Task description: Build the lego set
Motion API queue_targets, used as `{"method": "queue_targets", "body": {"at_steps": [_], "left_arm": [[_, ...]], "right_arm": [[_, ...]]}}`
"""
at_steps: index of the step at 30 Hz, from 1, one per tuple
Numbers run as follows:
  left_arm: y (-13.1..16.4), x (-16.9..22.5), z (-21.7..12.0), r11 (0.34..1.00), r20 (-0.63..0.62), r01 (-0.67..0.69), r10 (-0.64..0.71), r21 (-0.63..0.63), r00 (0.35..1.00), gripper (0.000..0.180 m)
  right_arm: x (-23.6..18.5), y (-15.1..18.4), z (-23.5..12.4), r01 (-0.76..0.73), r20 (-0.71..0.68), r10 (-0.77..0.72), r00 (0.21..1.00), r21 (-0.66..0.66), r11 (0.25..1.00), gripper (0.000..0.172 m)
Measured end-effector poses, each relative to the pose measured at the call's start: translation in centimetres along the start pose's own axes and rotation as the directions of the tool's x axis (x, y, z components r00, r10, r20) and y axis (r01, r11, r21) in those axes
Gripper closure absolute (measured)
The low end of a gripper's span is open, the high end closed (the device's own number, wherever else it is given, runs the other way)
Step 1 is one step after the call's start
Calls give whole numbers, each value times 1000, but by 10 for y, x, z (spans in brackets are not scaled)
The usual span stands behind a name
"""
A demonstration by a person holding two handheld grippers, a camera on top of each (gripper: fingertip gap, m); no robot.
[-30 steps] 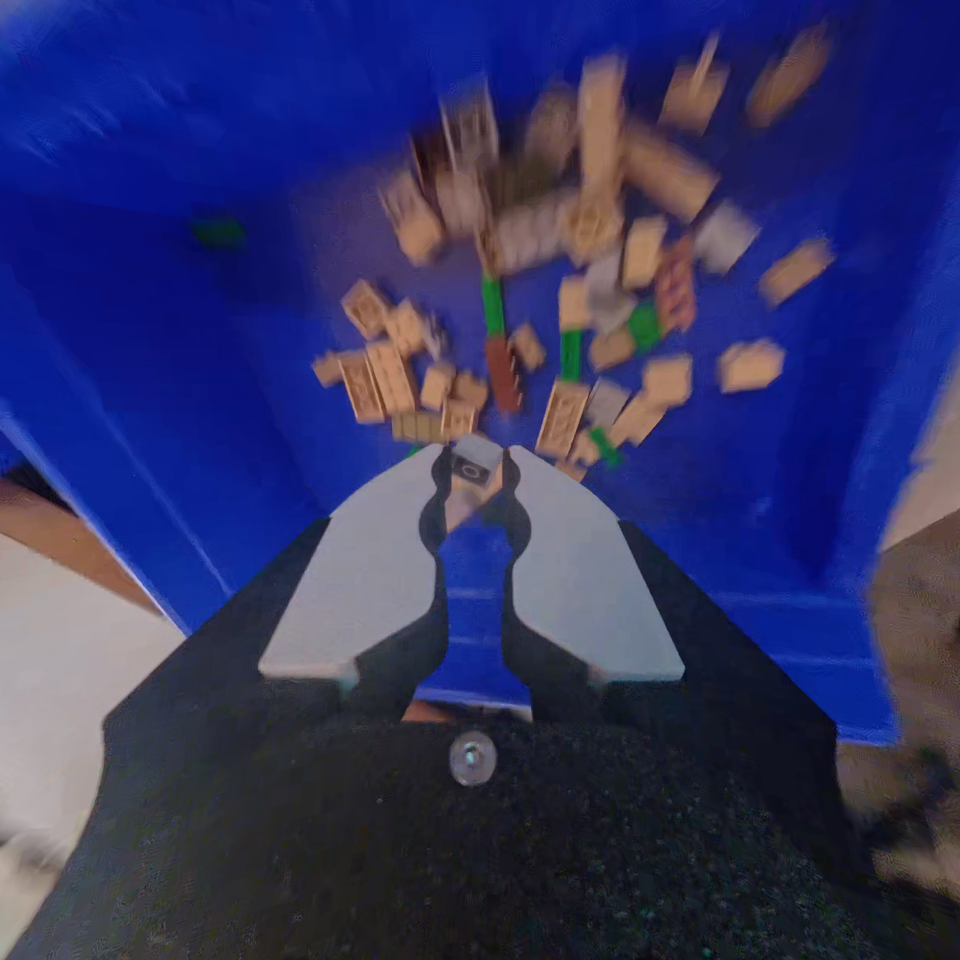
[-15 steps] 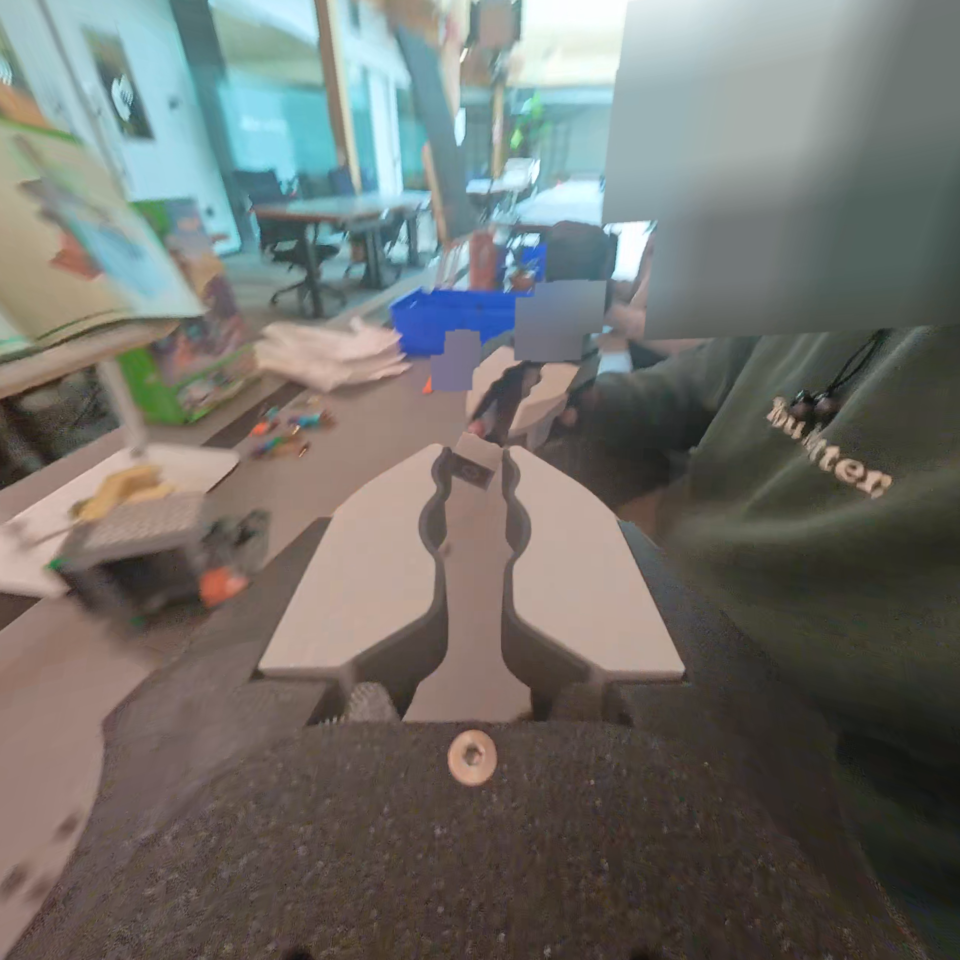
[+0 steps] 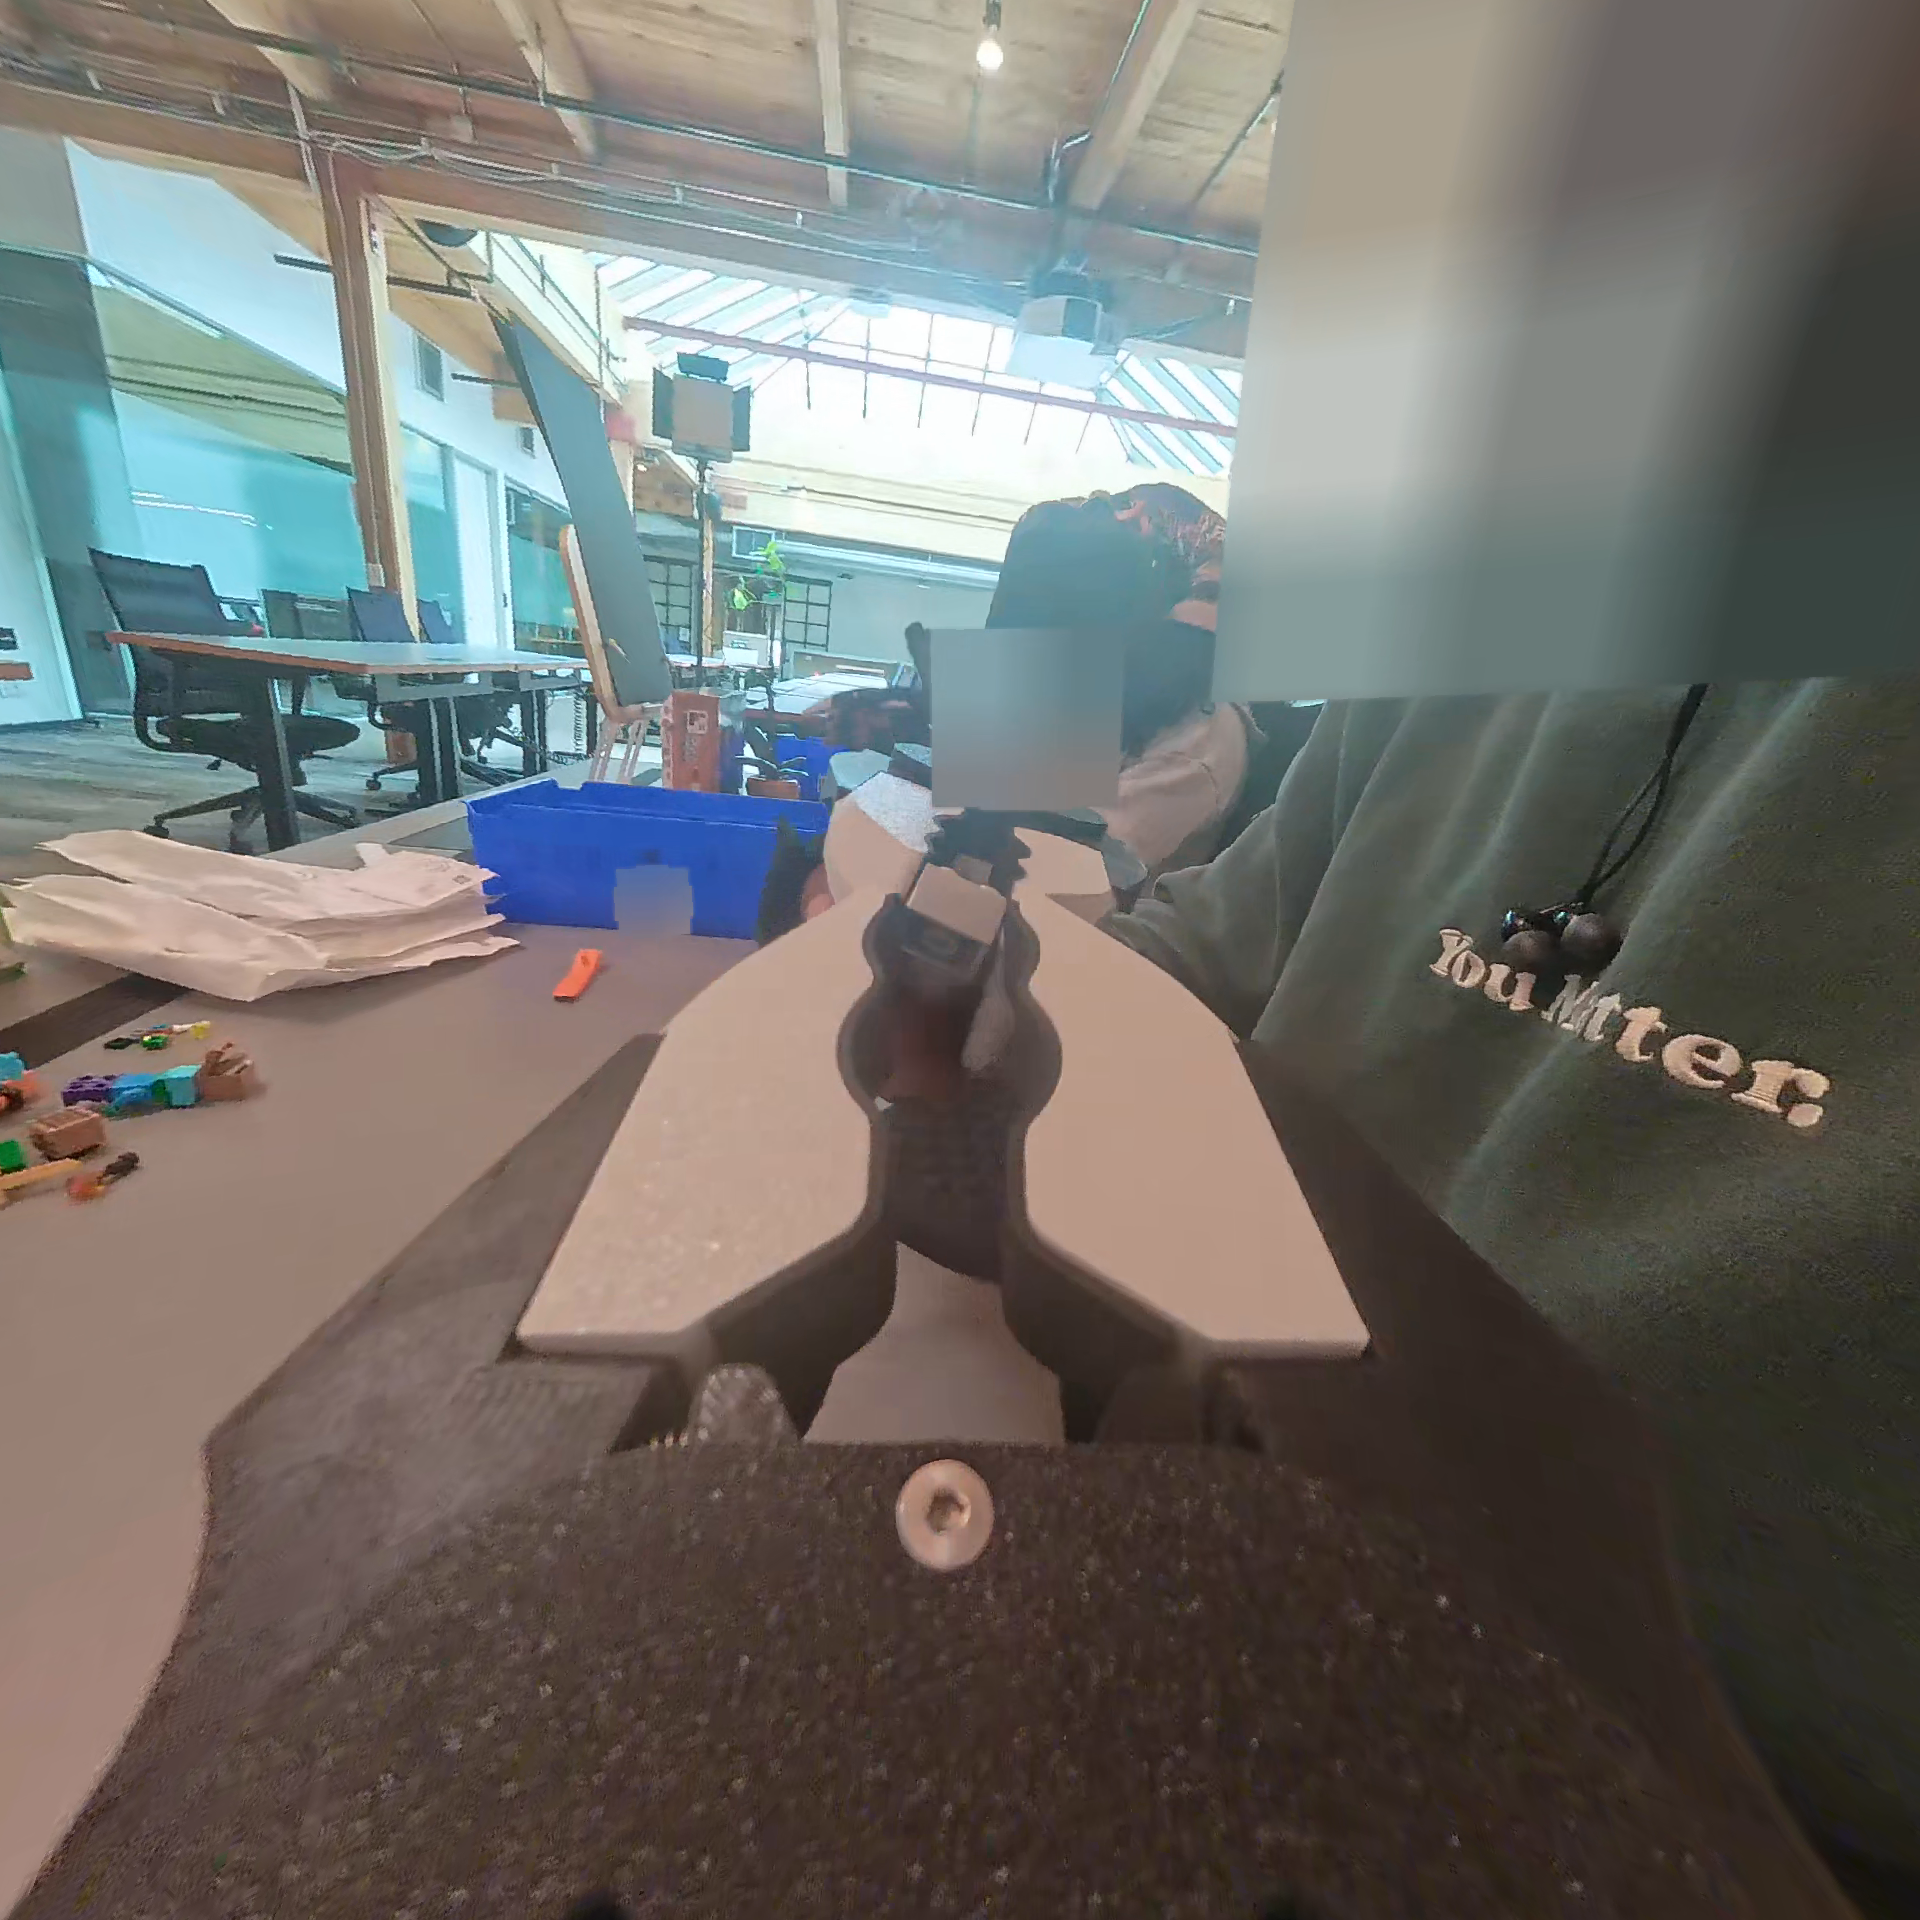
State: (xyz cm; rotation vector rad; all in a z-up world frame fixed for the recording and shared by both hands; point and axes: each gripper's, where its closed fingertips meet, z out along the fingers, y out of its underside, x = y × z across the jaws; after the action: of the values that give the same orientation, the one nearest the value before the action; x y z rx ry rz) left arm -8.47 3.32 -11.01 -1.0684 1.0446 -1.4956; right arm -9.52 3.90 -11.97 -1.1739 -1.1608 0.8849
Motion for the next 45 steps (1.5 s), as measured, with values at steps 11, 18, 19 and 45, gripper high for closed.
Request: {"method": "queue_targets", "body": {"at_steps": [11,18,19,45], "left_arm": [[35,-12,0,933,78,-189,223,-307,972,161],[59,-11,9,799,11,-355,412,-485,911,164],[61,-12,9,790,9,-366,425,-492,905,164],[117,-63,-27,711,172,-198,412,-674,895,163]], "right_arm": [[2,33,-17,22,88,1,996,-267,964,156],[-6,51,-27,118,139,-67,988,-394,911,156],[-6,53,-29,126,141,-74,987,-405,906,156],[47,190,-62,-17,81,115,990,-742,671,156]]}}
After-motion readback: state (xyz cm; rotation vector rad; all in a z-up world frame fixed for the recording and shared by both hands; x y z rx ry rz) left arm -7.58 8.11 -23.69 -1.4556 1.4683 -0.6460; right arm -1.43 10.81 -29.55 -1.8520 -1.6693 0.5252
